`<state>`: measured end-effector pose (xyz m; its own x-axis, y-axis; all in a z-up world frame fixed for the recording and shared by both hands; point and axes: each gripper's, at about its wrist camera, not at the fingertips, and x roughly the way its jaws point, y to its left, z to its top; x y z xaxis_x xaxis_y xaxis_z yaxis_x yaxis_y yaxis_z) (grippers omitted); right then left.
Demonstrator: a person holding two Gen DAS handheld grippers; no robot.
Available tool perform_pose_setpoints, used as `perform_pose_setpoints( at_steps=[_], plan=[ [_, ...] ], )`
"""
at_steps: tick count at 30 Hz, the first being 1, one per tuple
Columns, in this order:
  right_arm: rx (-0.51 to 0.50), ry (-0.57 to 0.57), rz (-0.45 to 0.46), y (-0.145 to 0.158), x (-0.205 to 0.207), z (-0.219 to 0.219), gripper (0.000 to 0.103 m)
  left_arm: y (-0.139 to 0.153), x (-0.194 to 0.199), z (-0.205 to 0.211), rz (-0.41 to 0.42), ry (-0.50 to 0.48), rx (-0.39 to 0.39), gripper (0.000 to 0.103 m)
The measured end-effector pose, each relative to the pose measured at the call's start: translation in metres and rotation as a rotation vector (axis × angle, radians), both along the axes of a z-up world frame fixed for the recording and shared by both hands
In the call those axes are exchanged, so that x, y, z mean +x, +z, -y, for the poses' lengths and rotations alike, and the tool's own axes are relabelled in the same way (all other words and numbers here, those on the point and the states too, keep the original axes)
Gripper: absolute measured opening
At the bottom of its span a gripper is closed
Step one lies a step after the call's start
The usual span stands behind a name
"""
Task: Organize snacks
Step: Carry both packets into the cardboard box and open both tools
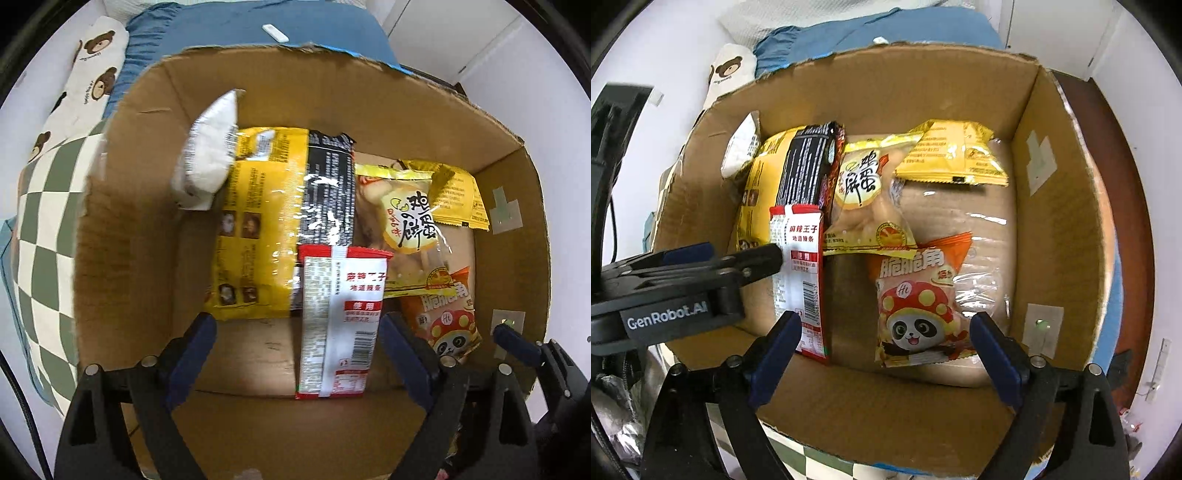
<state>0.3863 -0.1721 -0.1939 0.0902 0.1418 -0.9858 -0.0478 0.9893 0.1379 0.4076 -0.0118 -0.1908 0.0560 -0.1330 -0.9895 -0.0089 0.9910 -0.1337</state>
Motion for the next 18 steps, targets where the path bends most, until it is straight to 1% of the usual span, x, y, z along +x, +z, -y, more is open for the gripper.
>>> perform_pose_setpoints(
  at_steps=[6,7,9,10,18],
  plan=[
    [-0.015,-0.032,0.043,0.016,-0.007,0.007,0.095,0.021,-0.022,-0.018,0.051,0.004,0.010,0.091],
    [-0.014,-0.035,0.051,0.019,-0.008,0.007,0.095,0.020,-0.025,-0.020,0.059,0.003,0.008,0.091],
    [-0.016,-0.040,0.069,0.027,-0.012,0.008,0.095,0.032,-0.034,-0.027,0.082,0.001,0.011,0.091],
    [-0.015,-0.042,0.076,0.032,-0.015,0.010,0.095,0.032,-0.034,-0.023,0.093,0.000,0.012,0.091],
    [-0.024,-0.054,0.173,0.067,-0.043,0.011,0.095,0.076,-0.066,-0.019,0.254,-0.017,0.054,0.091]
  ],
)
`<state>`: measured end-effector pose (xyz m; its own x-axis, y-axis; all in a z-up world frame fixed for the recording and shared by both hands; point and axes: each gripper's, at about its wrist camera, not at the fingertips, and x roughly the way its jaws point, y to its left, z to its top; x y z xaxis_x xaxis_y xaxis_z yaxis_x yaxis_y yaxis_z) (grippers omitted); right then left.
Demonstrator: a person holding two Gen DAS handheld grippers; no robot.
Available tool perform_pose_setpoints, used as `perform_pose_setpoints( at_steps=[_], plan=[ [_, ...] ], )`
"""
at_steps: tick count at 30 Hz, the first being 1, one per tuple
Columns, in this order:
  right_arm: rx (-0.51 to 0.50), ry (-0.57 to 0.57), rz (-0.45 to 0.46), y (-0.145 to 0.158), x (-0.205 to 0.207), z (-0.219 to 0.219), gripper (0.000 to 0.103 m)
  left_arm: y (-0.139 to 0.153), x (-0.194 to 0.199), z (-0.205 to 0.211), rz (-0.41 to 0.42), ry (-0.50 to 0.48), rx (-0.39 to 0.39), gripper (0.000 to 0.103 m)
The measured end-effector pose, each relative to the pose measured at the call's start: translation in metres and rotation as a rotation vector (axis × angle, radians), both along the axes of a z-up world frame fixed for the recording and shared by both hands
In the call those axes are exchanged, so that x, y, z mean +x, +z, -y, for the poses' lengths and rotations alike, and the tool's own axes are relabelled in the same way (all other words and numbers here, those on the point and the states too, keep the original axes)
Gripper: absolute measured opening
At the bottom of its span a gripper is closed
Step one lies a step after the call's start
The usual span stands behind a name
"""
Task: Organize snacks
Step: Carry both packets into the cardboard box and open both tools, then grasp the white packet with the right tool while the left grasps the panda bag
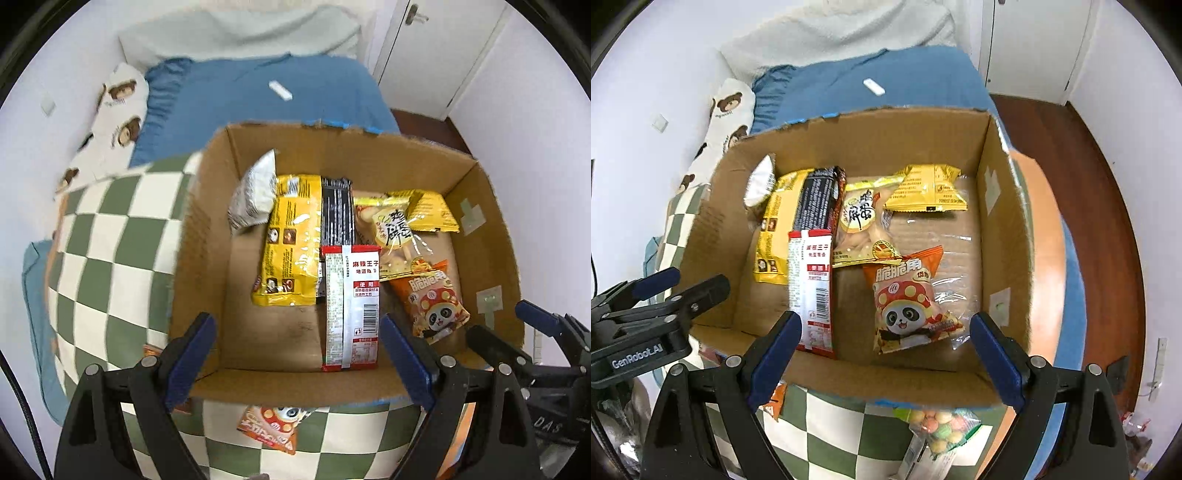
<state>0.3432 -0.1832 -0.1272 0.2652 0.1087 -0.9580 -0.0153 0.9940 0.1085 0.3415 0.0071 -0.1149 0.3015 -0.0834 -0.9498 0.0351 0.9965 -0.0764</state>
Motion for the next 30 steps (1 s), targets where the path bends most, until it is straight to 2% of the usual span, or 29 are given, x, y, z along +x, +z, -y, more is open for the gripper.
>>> perform_pose_setpoints(
  at_steps=[11,18,20,23,25,27,30],
  plan=[
    [-0.042,0.001,0.200,0.064,-0.056,-0.010,0.095,0.061,-0.056,-0.002,0.221,-0.007,0.014,0.091],
    [-0.004,-0.017,0.263,0.089,-0.092,-0.014,0.095,0.076,-0.086,-0.008,0.269,0.001,-0.013,0.091],
    [0.028,-0.031,0.253,0.087,-0.103,-0.009,0.095,0.069,-0.095,-0.011,0.251,0.010,-0.012,0.091],
    [0.054,-0.081,0.211,0.065,-0.122,0.006,0.094,0.046,-0.107,-0.016,0.207,0.021,0.003,0.091],
    [0.055,-0.119,0.171,0.043,-0.132,0.019,0.093,0.015,-0.112,-0.022,0.130,0.023,0.015,0.091],
    [0.057,-0.170,0.093,0.009,-0.144,0.035,0.088,-0.016,-0.114,-0.027,0.049,0.023,0.010,0.091],
    [0.065,-0.229,-0.005,-0.038,-0.158,0.053,0.088,-0.069,-0.111,-0.028,-0.090,-0.009,0.018,0.091]
  ],
)
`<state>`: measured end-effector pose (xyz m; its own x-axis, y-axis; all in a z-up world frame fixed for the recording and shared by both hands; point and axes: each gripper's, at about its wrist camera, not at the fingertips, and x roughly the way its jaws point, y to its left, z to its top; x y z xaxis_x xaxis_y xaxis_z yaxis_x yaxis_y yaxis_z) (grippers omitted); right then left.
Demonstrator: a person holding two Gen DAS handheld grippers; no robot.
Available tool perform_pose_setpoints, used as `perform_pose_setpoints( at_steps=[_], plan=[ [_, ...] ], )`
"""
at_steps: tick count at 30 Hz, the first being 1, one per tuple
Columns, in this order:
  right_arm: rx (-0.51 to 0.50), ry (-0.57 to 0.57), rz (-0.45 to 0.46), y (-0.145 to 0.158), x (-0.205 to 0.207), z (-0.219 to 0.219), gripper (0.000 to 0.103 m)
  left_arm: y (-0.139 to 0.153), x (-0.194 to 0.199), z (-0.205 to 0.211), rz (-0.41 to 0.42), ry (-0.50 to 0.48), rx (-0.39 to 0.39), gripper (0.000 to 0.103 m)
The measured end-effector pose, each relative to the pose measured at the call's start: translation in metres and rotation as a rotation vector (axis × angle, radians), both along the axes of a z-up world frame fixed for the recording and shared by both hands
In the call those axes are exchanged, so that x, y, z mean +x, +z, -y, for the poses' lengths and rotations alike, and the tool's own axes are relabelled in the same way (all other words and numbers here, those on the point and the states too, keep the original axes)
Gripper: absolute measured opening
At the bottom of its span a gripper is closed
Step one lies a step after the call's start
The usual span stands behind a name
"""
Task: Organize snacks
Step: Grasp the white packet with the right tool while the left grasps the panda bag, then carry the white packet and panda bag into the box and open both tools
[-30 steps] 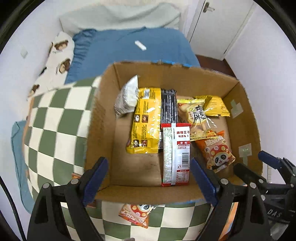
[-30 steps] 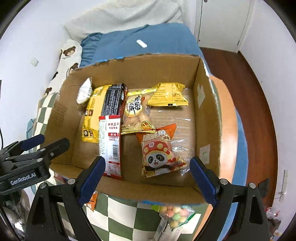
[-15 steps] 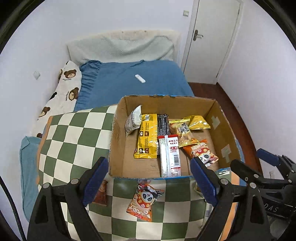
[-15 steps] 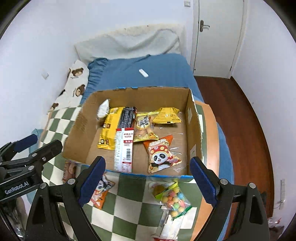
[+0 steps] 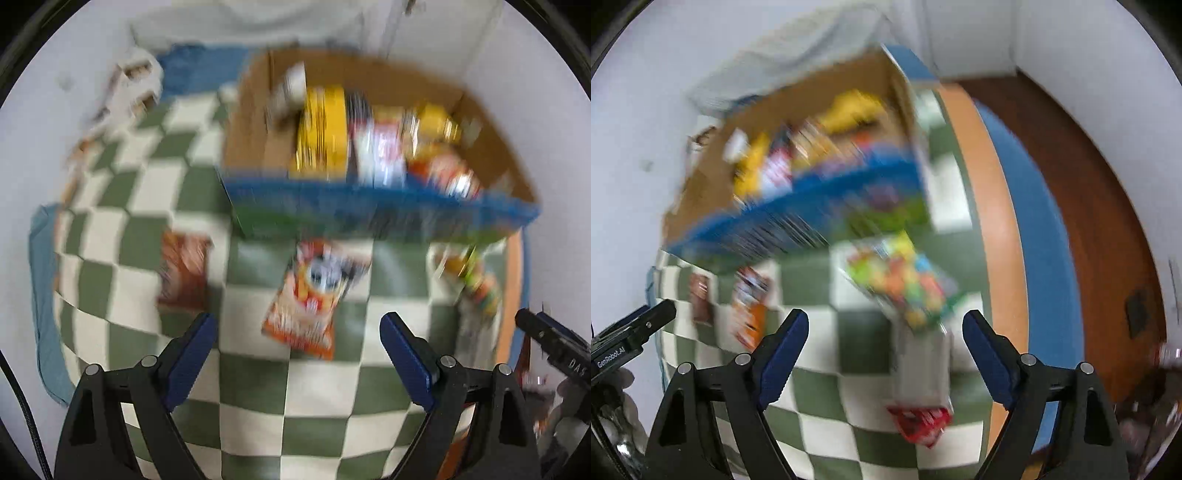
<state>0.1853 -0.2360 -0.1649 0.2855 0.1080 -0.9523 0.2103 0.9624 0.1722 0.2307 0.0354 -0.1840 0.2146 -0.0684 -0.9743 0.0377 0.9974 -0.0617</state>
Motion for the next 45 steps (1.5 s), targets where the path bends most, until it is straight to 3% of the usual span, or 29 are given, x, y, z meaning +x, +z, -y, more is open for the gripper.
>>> perform_pose_setpoints(
  at_steps=[6,8,9,10,11,12,14,18,21,26,29,32,34,36,38,41,43,45],
  plan=[
    [0.016,-0.041,-0.135,-0.071,-0.013,0.014,0.087,-0.059,0.019,0.016,-0.095,-0.049,0.057,0.091],
    [0.018,-0.028,-0.156,-0.085,-0.015,0.013,0.075,-0.066,0.028,0.028,-0.086,-0.084,0.047,0.091],
    [0.011,-0.020,-0.170,-0.092,-0.014,0.010,0.072,-0.070,0.031,0.034,-0.084,-0.101,0.043,0.081],
    [0.006,-0.010,-0.177,-0.097,-0.015,0.007,0.062,-0.073,0.033,0.039,-0.085,-0.111,0.054,0.072],
    [-0.005,0.001,-0.184,-0.101,-0.015,0.003,0.056,-0.076,0.033,0.044,-0.091,-0.122,0.057,0.054],
    [-0.037,0.021,-0.191,-0.103,-0.016,-0.003,0.055,-0.079,0.032,0.049,-0.102,-0.127,0.061,0.045],
    [-0.080,0.079,-0.186,-0.103,-0.020,-0.020,0.053,-0.079,0.023,0.052,-0.090,-0.116,0.070,0.042],
    [-0.089,0.171,-0.173,-0.102,-0.025,-0.054,0.053,-0.087,-0.009,0.041,-0.141,-0.036,0.025,0.042],
    [-0.078,0.224,-0.164,-0.104,-0.030,-0.076,0.053,-0.104,-0.039,0.027,-0.234,0.061,-0.058,0.042],
    [-0.088,0.270,-0.168,-0.109,-0.035,-0.088,0.056,-0.115,-0.052,0.027,-0.242,0.085,-0.077,0.042],
    [-0.071,0.261,-0.190,-0.118,-0.028,-0.086,0.060,-0.105,-0.049,0.037,-0.258,0.042,-0.021,0.042],
    [-0.041,0.252,-0.195,-0.119,-0.027,-0.078,0.061,-0.064,-0.054,0.046,-0.160,0.000,-0.048,0.043],
    [-0.021,0.245,-0.199,-0.116,-0.024,-0.063,0.061,-0.043,-0.053,0.056,-0.102,-0.070,-0.035,0.055],
    [-0.002,0.233,-0.206,-0.114,-0.020,-0.051,0.062,-0.034,-0.040,0.075,-0.053,-0.169,0.026,0.077],
    [0.000,0.231,-0.210,-0.113,-0.020,-0.050,0.062,-0.041,-0.025,0.092,-0.039,-0.258,0.110,0.077],
    [-0.015,0.244,-0.212,-0.112,-0.022,-0.048,0.062,-0.069,-0.009,0.115,-0.101,-0.384,0.189,0.077],
    [-0.033,0.269,-0.212,-0.111,-0.023,-0.049,0.062,-0.084,-0.004,0.123,-0.151,-0.427,0.190,0.077],
    [-0.048,0.284,-0.210,-0.110,-0.025,-0.052,0.061,-0.089,-0.004,0.123,-0.175,-0.399,0.174,0.061]
  ],
)
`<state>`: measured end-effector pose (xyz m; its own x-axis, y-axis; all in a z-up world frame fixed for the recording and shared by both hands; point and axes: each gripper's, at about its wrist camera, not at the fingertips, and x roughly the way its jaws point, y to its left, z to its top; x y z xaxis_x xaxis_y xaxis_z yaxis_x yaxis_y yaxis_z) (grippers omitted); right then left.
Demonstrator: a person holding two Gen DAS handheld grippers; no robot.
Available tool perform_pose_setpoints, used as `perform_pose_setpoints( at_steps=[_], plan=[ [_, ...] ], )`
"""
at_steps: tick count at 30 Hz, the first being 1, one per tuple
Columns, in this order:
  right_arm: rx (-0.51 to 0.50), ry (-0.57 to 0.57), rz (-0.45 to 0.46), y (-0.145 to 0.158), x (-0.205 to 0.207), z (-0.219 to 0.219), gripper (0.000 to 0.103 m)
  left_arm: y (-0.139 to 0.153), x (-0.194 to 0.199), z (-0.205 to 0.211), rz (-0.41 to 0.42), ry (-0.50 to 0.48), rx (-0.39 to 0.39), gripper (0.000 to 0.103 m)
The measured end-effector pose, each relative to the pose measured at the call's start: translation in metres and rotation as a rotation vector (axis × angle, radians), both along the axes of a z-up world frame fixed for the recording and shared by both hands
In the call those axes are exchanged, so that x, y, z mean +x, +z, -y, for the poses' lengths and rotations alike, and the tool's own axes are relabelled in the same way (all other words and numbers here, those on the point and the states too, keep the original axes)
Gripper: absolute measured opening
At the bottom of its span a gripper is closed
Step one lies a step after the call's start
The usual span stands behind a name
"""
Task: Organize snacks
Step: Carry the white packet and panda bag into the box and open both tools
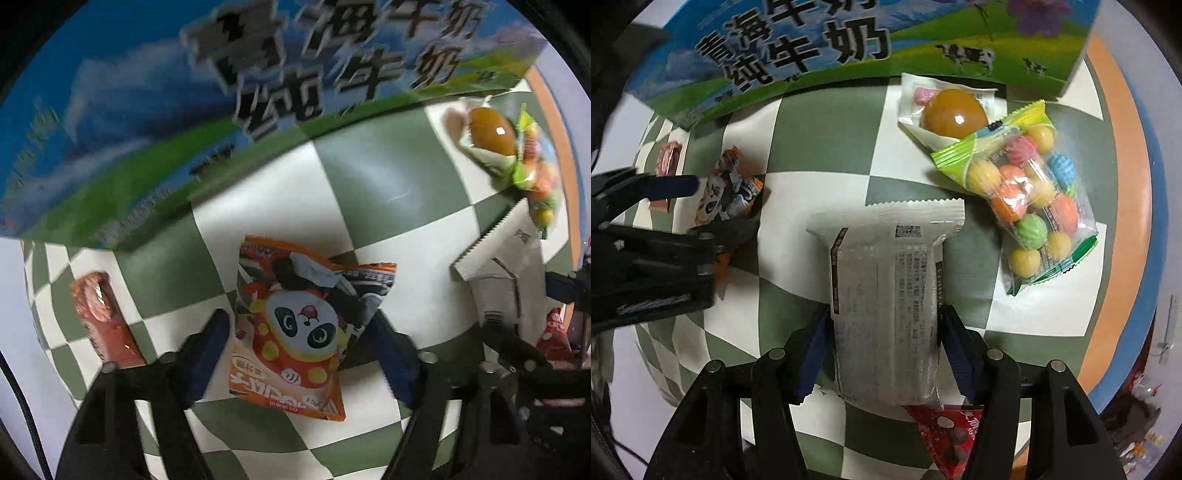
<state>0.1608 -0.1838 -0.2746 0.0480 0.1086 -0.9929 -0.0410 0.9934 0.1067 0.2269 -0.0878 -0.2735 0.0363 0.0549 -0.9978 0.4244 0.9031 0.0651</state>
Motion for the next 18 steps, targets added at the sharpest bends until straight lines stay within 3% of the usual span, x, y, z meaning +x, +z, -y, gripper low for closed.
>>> perform_pose_setpoints(
  at_steps=[2,3,7,12,18],
  plan=[
    [0.001,0.002,0.005,0.002,-0.002,0.002,0.060,-0.001,0.003,-0.017,-0.034,0.112,-0.058,0.058],
    [0.007,0.001,0.007,0.002,-0.001,0.001,0.060,-0.001,0.002,-0.027,-0.058,0.213,-0.105,0.058],
    [0.057,-0.025,0.004,-0.007,0.007,-0.024,0.061,-0.010,-0.004,-0.047,-0.116,0.397,-0.226,0.060],
    [0.024,-0.014,-0.008,-0.018,0.012,-0.030,0.061,-0.013,-0.019,-0.040,-0.070,0.428,-0.206,0.056],
    [0.057,-0.031,0.075,0.010,0.012,-0.030,0.057,0.038,-0.054,-0.035,0.048,0.408,-0.248,0.051]
  ],
)
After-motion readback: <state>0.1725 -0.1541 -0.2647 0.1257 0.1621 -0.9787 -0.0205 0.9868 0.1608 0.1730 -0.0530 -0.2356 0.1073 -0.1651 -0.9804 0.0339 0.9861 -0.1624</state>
